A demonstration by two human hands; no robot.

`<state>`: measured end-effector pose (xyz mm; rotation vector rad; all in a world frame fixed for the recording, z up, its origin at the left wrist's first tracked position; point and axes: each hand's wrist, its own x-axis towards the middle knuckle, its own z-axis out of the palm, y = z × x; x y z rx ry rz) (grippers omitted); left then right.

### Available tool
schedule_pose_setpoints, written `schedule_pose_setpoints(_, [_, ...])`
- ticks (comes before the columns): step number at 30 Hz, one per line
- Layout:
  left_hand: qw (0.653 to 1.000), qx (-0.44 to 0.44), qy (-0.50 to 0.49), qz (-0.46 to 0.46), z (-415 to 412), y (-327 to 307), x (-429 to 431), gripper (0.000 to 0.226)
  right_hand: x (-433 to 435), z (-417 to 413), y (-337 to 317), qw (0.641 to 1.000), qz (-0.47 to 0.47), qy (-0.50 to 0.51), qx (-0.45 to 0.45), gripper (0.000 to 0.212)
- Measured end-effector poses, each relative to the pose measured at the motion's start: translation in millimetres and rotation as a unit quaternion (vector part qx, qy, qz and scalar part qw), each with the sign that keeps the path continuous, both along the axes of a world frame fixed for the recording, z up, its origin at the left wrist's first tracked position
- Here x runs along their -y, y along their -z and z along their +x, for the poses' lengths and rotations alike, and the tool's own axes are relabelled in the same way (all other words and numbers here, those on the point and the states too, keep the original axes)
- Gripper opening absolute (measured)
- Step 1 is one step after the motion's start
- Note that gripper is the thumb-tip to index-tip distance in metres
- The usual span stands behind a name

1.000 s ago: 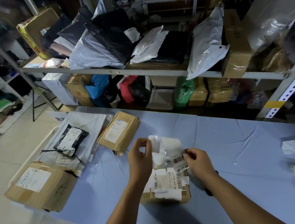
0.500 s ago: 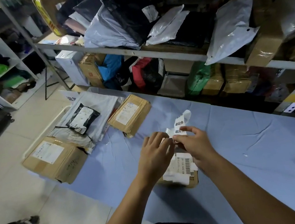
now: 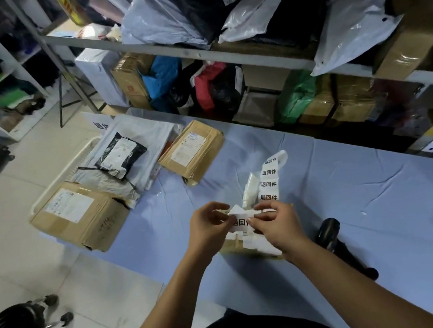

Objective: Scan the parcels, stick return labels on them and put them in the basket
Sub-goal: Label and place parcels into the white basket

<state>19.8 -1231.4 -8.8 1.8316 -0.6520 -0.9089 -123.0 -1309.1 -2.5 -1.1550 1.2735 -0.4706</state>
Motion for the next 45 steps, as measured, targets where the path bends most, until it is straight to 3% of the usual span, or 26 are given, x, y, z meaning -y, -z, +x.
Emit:
schedule_pose_setpoints(4, [0.989,0.132,0.025,0.054,4,17,-10,0.015,-16,18,28,0.992,-0.055,-0.048,-0.105,0.023])
schedule_pose_setpoints(13, [0.970,0.226,0.066,0.067,5,52,-19,0.009,-35,41,58,0.964,-0.138,-0.084,-0.211,0.013])
schedule_pose_setpoints(17, [0.953,0.281,0.107,0.046,8,61,-20,0.002,-35,45,61,0.922,-0.217,-0.157,-0.278,0.008])
schedule_pose_setpoints(20, [0.949,0.285,0.126,0.050,6,64,-23,0.008,-36,44,64,0.891,-0.239,-0.195,-0.334,0.009])
schedule_pose_setpoints(25, [0.965,0.246,0.059,0.071,20,65,-27,0.018,-33,35,67,0.909,-0.200,-0.179,-0.318,0.013])
schedule_pose_setpoints(27, [0.971,0.213,0.085,0.064,29,70,-27,0.008,-33,31,66,0.910,-0.206,-0.173,-0.316,0.017])
schedule_pose_setpoints(30, [0.969,0.185,0.157,0.042,36,76,-28,0.016,-37,27,67,0.909,-0.211,-0.178,-0.311,0.021])
schedule_pose_setpoints(34, [0.995,0.059,0.071,0.028,32,78,-27,0.024,-31,15,59,0.929,-0.194,-0.097,-0.301,0.022])
schedule_pose_setpoints(37, [0.995,-0.051,0.033,0.084,26,80,-27,0.040,-22,-4,55,0.909,-0.210,-0.051,-0.357,0.031])
schedule_pose_setpoints(41, [0.991,-0.088,0.046,0.088,16,81,-30,0.031,-22,-26,57,0.910,-0.146,-0.012,-0.388,0.054])
schedule_pose_setpoints(45, [0.988,-0.128,0.054,0.063,3,72,-38,0.022,-22,-36,60,0.952,-0.079,0.007,-0.295,0.056])
